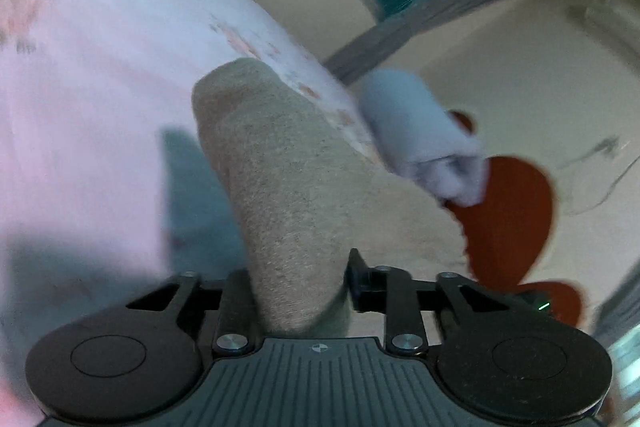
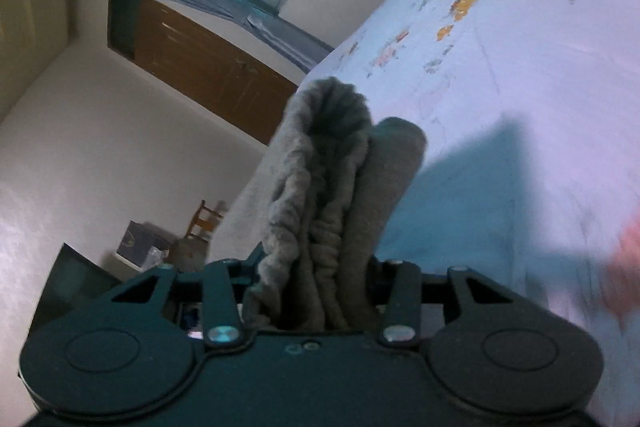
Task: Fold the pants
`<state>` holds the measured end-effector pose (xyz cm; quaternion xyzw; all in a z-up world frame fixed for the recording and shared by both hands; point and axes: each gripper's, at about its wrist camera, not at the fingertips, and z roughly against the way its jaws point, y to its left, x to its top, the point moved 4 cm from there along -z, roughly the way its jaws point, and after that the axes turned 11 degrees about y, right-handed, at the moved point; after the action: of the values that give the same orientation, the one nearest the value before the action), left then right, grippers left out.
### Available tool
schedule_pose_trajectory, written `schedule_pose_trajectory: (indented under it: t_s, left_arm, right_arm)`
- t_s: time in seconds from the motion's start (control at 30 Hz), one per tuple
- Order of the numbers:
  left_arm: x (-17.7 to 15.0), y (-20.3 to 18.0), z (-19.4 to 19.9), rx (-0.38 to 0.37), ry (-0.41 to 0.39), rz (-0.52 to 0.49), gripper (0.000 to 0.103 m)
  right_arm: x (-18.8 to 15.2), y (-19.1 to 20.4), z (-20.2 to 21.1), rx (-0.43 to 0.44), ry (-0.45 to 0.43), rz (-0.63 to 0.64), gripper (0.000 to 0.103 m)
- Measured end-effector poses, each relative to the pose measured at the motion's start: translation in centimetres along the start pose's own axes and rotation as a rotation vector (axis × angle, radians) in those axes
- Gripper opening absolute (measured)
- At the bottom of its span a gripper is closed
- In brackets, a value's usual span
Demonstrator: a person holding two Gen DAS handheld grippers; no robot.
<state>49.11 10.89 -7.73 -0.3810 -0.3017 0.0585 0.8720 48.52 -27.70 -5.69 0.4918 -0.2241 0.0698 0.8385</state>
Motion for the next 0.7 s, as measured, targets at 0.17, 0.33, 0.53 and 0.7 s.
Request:
schedule_pose_trajectory:
  t_s: [0.17, 0.33, 0.53, 0.7]
  left_arm:
    - [-0.5, 3.4, -3.1, 0.325, 0.061, -0.125, 0.103]
    - [-1.4, 2.4, 0.4, 0.448, -0.065, -0.189, 0.103]
    - [-3.7, -1.4, 1.0, 0.532, -0.121, -0.289, 0.103]
    - [-6.7, 0.5, 0.3, 0.588, -0.124, -0.268, 0.103]
  right_arm:
    - [0.2, -5.6, -3.0, -0.228, 0.000, -0.037, 0.067]
    - [-0.5, -2.3, 0.2, -0.424, -0.090, 0.089, 0.077]
    - [-1.6, 2.8, 1.7, -0.401, -0.177, 0.198, 0.080]
    - [-4.5, -0.4, -3.1, -0.589, 0.036, 0.203, 0.087]
